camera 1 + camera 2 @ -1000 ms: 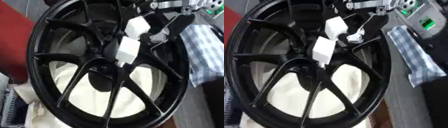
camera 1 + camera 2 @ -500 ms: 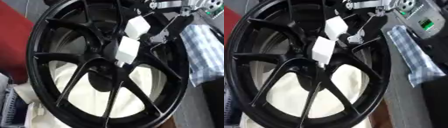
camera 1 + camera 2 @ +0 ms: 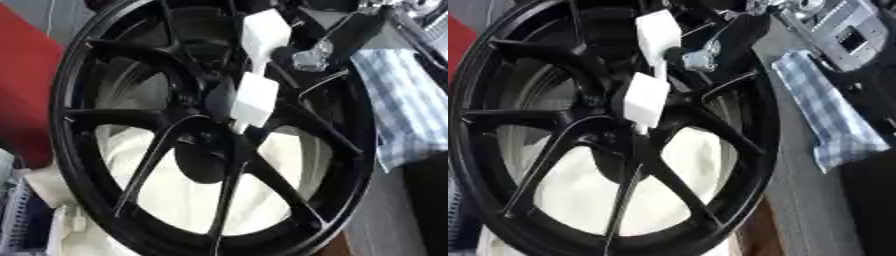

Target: Pull the pin out of the wheel hub.

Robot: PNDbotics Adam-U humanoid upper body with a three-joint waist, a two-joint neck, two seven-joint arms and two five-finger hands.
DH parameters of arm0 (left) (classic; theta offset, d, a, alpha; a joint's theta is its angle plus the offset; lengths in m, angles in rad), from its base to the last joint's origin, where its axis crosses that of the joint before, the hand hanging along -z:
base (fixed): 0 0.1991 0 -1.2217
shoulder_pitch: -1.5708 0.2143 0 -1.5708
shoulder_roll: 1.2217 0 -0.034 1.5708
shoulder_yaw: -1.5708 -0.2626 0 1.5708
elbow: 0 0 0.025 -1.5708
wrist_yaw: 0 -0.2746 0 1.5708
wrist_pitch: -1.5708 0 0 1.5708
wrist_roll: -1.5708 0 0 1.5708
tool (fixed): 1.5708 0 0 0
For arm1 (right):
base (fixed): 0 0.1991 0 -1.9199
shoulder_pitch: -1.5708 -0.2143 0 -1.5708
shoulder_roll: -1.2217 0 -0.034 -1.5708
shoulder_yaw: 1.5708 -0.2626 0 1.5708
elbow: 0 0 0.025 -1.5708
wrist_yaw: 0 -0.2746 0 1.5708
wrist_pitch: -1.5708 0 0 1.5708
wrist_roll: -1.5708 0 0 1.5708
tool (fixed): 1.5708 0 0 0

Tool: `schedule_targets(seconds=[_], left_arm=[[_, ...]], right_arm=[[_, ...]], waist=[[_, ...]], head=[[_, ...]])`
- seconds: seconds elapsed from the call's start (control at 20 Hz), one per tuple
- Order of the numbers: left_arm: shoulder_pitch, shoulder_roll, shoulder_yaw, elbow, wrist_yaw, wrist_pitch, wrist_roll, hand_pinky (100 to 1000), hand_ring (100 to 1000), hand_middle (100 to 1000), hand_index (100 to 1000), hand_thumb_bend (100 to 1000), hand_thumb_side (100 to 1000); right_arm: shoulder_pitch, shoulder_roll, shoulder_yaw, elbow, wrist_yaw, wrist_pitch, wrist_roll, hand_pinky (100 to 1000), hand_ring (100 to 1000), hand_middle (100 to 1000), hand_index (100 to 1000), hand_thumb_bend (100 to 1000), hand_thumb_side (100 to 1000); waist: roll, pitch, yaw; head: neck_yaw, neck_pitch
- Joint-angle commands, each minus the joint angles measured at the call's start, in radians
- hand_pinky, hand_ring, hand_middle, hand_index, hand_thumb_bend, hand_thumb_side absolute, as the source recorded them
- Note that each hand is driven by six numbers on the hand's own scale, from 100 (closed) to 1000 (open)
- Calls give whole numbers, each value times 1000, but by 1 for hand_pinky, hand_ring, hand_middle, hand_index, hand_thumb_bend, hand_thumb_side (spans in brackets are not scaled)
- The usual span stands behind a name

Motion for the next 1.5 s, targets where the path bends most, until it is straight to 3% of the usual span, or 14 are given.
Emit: schedule_targets(seconds=[0.05,0.2,0.35,0.55,0.7,0.8,0.95,1.15,1.3,1.4,1.5], left_arm=[[1,12,12,-22,-3,2,1,709,592,497,684,100,661],[7,13,15,-22,-3,4,1,709,593,498,684,100,657],[10,13,22,-22,-6,1,4,709,593,498,684,100,651],[19,12,40,-22,-8,-2,23,709,592,498,684,100,645],[22,7,51,-22,-10,-6,36,710,593,498,684,100,638],[24,5,57,-22,-11,-8,42,710,592,498,684,100,634],[27,3,63,-22,-13,-10,49,710,592,498,684,100,629],[25,-4,64,-22,-11,-11,50,710,592,498,684,100,627],[26,-9,64,-22,-10,-10,49,710,592,499,684,100,626],[26,-10,64,-22,-10,-10,49,711,592,499,685,100,625],[27,-11,65,-22,-9,-10,49,711,593,500,685,100,626]], right_arm=[[-18,-63,-51,-39,-82,42,2,887,884,577,523,105,312],[4,-108,-101,-66,-164,76,-12,891,887,582,525,100,273],[98,-192,-199,-104,-278,78,-77,901,894,592,532,100,220],[331,-293,-375,-160,-426,49,-217,908,898,597,537,100,186],[536,-299,-504,-203,-458,6,-326,910,898,601,543,100,133],[662,-257,-577,-239,-428,-29,-390,908,895,607,547,100,100],[826,-147,-662,-300,-290,-76,-488,903,892,617,565,100,100],[962,8,-696,-313,-67,-105,-578,916,930,703,650,100,100],[1012,100,-688,-314,70,-71,-583,977,1000,981,883,100,100],[1028,145,-682,-314,135,-39,-557,1000,1000,1000,987,100,100],[1035,176,-683,-313,165,0,-545,1000,1000,1000,1000,100,181]], waist=[[10,-37,-7],[18,-49,-21],[32,-58,-43],[59,-62,-80],[85,-67,-110],[102,-70,-126],[127,-72,-142],[148,-75,-151],[157,-79,-152],[160,-82,-152],[161,-86,-154]], head=[[-1,1],[7,8],[25,11],[66,8],[103,6],[123,3],[148,1],[157,0],[161,-2],[162,-3],[165,-5]])
